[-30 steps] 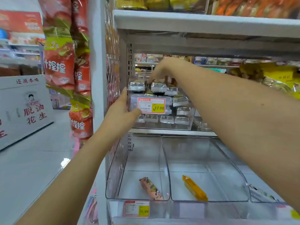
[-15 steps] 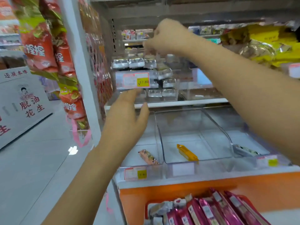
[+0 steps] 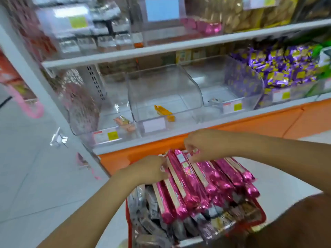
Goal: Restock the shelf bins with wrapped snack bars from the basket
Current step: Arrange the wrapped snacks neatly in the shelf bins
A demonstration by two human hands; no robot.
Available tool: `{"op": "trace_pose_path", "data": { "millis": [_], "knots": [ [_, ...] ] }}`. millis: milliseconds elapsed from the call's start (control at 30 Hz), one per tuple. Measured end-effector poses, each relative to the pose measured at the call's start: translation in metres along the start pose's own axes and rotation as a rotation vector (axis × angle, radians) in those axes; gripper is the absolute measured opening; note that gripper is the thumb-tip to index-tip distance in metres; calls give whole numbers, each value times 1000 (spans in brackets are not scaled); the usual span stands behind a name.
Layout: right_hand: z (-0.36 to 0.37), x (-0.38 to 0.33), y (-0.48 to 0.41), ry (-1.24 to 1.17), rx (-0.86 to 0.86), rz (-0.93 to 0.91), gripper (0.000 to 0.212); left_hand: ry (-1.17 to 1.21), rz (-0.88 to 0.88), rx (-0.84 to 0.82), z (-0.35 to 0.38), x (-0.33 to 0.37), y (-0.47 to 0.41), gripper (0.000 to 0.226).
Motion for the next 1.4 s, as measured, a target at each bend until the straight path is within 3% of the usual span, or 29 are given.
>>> {"op": "trace_pose_path", "data": {
  "millis": [133, 300, 500, 667, 867, 1033, 1167, 1233, 1300, 1400],
  "knots": [
    [61, 23, 29, 28, -134, -50, 29, -17, 11, -123, 51, 9, -9, 60],
    [130, 33, 56, -68, -187, -42, 26, -18, -31, -151, 78, 16, -11, 71],
    [199, 41, 61, 15, -209, -41, 35, 26, -81, -12, 84, 26, -7, 61],
    [224, 37, 58, 177, -160, -54, 32, 211, -127, 86, 85, 13, -6, 50],
    [189, 37, 68, -7, -140, -78, 31, 426, -169, 57, 77, 2, -2, 43],
    [116, 38, 75, -348, -102, 16, 30, 459, -161, 17, 62, 6, 3, 43],
    [71, 36, 54, -526, 155, 213, 44, 1020, -82, 81, 44, 25, 7, 55],
    [58, 27, 36, -590, 219, 266, 51, 1189, -24, 121, 39, 33, 3, 65],
    [47, 15, 18, -640, 210, 238, 55, 1286, 14, 211, 35, 37, -3, 55],
    [34, 9, -5, -765, 159, 207, 48, 1352, -18, 372, 24, 26, -6, 19]
  ]
}}
Point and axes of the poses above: each hand's wrist, its own y-axis away from the middle knuckle, its own z-axis out of the palm, x = y × z, the point moved 2 cm from there along -y, towards the middle knuckle, and after that the axes turned 10 degrees about z, right-handed, at the moved point
